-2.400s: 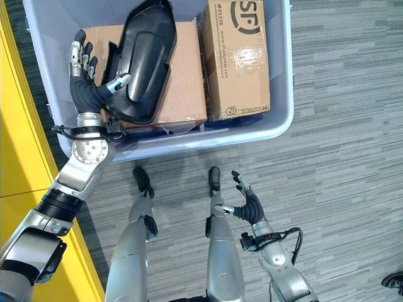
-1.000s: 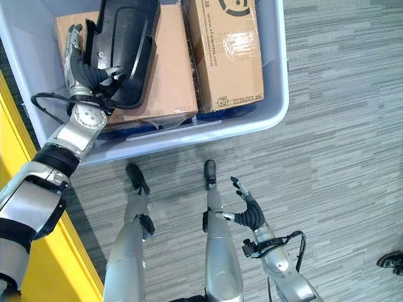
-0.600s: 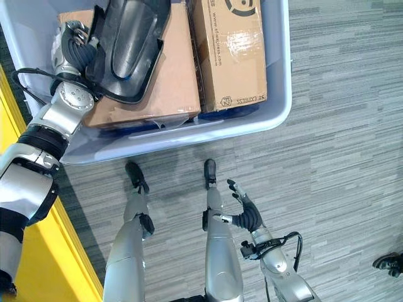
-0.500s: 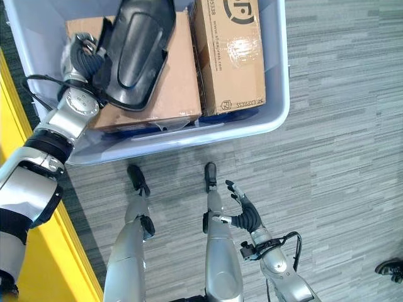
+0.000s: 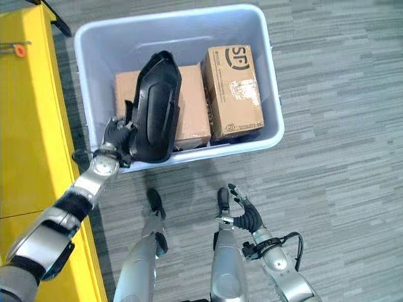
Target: Move parts from the plastic box to the shelf.
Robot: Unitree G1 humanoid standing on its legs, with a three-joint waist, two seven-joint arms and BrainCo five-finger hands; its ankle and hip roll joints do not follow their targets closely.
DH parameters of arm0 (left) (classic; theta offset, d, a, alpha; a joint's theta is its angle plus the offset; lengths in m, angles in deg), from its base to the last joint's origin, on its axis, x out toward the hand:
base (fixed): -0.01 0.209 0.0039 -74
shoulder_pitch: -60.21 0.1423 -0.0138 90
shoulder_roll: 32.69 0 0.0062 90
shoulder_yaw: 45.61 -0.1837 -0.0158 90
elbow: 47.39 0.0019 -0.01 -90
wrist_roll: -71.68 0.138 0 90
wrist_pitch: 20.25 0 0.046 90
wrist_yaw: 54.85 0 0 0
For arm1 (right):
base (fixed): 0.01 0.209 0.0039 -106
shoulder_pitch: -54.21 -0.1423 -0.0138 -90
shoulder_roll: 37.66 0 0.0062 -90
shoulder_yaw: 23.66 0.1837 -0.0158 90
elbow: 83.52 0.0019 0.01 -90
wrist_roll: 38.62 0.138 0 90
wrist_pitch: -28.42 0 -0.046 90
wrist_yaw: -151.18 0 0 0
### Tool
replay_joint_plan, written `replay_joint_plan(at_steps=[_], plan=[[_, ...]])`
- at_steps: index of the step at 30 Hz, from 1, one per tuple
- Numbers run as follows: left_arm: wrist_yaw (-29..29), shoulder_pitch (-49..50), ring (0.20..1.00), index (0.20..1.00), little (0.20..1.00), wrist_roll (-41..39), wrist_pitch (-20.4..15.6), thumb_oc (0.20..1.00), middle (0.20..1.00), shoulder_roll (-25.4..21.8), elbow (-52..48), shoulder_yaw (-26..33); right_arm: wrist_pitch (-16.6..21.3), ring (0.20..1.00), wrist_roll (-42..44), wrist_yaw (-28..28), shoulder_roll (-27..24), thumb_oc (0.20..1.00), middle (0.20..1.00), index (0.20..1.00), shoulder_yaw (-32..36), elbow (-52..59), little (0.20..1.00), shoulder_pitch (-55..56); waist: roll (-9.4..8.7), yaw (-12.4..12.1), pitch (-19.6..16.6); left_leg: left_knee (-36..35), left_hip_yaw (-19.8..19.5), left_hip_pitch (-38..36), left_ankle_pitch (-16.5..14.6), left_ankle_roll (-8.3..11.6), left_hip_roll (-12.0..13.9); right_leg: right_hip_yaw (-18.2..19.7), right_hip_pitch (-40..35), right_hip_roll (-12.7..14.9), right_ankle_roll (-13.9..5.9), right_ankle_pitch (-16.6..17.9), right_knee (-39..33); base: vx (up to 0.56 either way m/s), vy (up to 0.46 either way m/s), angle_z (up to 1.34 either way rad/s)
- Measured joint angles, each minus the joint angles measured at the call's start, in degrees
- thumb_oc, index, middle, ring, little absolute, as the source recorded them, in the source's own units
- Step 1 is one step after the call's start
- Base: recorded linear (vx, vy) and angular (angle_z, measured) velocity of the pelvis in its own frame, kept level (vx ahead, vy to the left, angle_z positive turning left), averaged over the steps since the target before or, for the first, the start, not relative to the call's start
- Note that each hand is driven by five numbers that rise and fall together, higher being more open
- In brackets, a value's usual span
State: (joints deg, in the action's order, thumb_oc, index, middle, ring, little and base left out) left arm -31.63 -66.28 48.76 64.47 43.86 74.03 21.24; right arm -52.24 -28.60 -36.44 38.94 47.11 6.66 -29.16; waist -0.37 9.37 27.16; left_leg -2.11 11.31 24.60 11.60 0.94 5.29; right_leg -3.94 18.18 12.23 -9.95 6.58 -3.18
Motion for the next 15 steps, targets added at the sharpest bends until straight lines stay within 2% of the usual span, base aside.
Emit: replay_joint_plan(at_steps=[2,4,6,10,15], plan=[[0.14,9.36,0.2,0.2,0.2,-3.53,-2.57,0.2,0.2,2.19,-8.07,3.34,-0.2,1.0,-0.12,-0.79,1.22,1.0,1.0,1.0,2.38,-0.15,1.0,0.2,0.35,-0.5,-0.85,-1.03,0.1,-2.7,-0.01,0.05,-0.18,-0.07,-2.5,0.1,0.05,-0.21,-0.62,0.02,0.013,0.02],[0.16,13.97,0.2,0.2,0.2,-5.98,-3.1,0.2,0.2,3.06,-10.32,5.37,-0.43,1.0,-0.18,-1.13,1.29,1.0,1.0,1.0,2.86,-0.03,1.0,-0.04,1.1,-1.55,-3.38,-1.94,0.02,-3.88,0.4,0.31,-0.17,-0.22,-3.38,0.05,0.1,-0.32,-0.79,0.0,0.0,0.0],[-0.53,20.67,0.2,0.2,0.2,-8.28,-3.61,0.2,0.2,3.11,-18.2,9.29,-0.53,1.0,-0.18,-1.31,1.42,1.0,1.0,1.0,3.76,0.05,1.0,0.02,1.12,-1.38,-3.45,-2.4,0.47,-6.77,0.37,0.32,-0.19,-0.15,-5.93,0.04,0.11,-0.64,-0.88,0.02,0.007,-0.02],[-0.84,22.39,0.2,0.2,0.2,-11.05,-6.36,0.2,0.2,3.05,-19.87,11.56,-1.01,1.0,-0.3,-1.33,1.24,1.0,1.0,1.0,4.9,-0.1,1.0,1.24,3.02,-2.59,-7.47,-3.11,0.17,-7.88,-0.45,0.77,0.2,-0.16,-6.94,-0.14,0.31,-1.25,-1.01,0.01,0.003,0.01],[-3.37,24.58,0.2,0.2,0.2,-12.44,-6.78,0.2,0.2,2.94,-24.17,14.14,-1.56,1.0,-0.32,0.13,1.23,1.0,1.0,1.0,5.13,-0.15,1.0,1.79,3.36,-2.18,-8.88,-3.12,0.31,-9.9,-0.35,0.92,0.53,0.0,-8.97,-0.49,0.41,-1.21,-1.47,0.02,-0.015,-0.03]])
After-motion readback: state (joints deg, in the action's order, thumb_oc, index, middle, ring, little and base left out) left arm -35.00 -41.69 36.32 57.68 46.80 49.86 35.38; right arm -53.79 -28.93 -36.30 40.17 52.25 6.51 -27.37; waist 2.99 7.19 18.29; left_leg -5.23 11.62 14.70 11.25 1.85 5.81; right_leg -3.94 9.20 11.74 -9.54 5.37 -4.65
